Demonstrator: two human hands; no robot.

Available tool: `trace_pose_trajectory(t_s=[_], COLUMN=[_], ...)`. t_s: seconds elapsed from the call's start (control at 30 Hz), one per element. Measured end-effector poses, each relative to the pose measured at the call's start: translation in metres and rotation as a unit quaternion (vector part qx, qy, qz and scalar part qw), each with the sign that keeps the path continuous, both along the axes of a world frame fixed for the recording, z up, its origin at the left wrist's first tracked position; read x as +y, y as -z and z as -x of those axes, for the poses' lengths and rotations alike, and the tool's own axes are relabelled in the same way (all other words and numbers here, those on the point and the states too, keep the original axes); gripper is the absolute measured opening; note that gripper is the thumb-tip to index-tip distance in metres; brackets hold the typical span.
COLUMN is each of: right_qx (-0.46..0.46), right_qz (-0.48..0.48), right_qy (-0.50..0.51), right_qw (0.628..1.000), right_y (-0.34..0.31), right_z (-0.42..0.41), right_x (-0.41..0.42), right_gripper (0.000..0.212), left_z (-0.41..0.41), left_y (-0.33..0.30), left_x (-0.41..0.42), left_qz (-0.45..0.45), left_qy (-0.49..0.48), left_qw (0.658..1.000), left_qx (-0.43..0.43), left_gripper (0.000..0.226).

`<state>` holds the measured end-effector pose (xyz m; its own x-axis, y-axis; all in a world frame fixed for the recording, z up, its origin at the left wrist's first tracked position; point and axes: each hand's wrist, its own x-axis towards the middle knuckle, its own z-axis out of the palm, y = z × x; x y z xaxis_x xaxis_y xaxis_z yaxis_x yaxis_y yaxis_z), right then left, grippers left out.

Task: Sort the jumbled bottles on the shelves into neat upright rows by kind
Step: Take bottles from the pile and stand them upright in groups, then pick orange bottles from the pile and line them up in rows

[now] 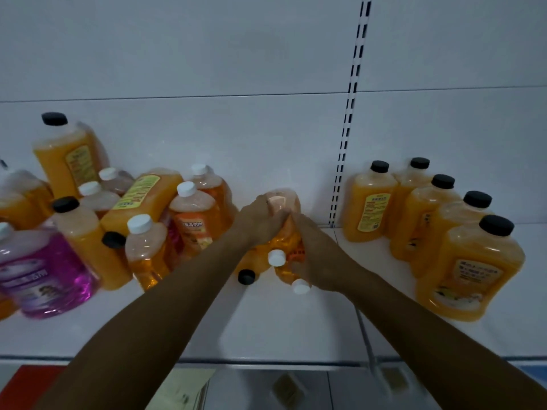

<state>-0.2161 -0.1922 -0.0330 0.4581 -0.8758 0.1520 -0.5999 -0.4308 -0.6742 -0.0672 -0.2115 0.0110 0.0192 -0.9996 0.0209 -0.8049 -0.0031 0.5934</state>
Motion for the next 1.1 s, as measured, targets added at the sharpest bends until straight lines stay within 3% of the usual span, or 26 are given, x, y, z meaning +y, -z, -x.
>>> trace_pose_trajectory(t_s=[0.1,0.2,0.3,0.5,0.67,0.87,0.93,1.03,1.07,1.1], right_qx=[0.002,-0.016,-0.044,0.003,0.015,-0.066,-0.088,-0.123,-0.138,-0.151], right_qz=[0.031,0.068,0.101,0.186,0.254,0.218,0.223,0.209,0.192,0.174], right_qy=[0.015,0.021,0.045,0.107,0.11,0.109,0.113,0.108,0.101,0.092], right_qw=[0.999,0.997,0.993,0.977,0.961,0.968,0.964,0.964,0.967,0.969], right_y=[0.005,0.0,-0.011,-0.036,-0.062,-0.1,-0.108,-0.107,-0.105,-0.103], right_z=[-0.003,-0.005,-0.008,-0.021,-0.034,-0.045,-0.052,-0.068,-0.076,-0.084], right_x=[-0.002,0.0,0.001,0.018,0.048,0.087,0.101,0.12,0.128,0.135], right_gripper=[0.093,0.082,0.076,0.086,0.072,0.064,0.06,0.047,0.043,0.041], left_z=[-0.002,-0.004,-0.007,-0.018,-0.032,-0.061,-0.068,-0.086,-0.093,-0.101], left_y=[-0.002,-0.009,-0.019,-0.034,-0.052,-0.058,-0.056,-0.044,-0.039,-0.032], left_x=[0.004,0.011,0.015,0.029,0.055,0.116,0.141,0.178,0.189,0.199], left_qz=[0.007,0.027,0.058,0.081,0.116,0.127,0.136,0.158,0.151,0.147], left_qy=[-0.006,-0.008,0.018,0.037,0.073,0.096,0.101,0.107,0.116,0.121], left_qw=[0.997,0.991,0.987,0.972,0.959,0.937,0.919,0.918,0.916,0.915], left_qx=[0.074,0.133,0.149,0.218,0.246,0.311,0.356,0.347,0.354,0.356], left_gripper=[0.054,0.048,0.048,0.045,0.022,0.077,0.058,0.021,0.017,0.029])
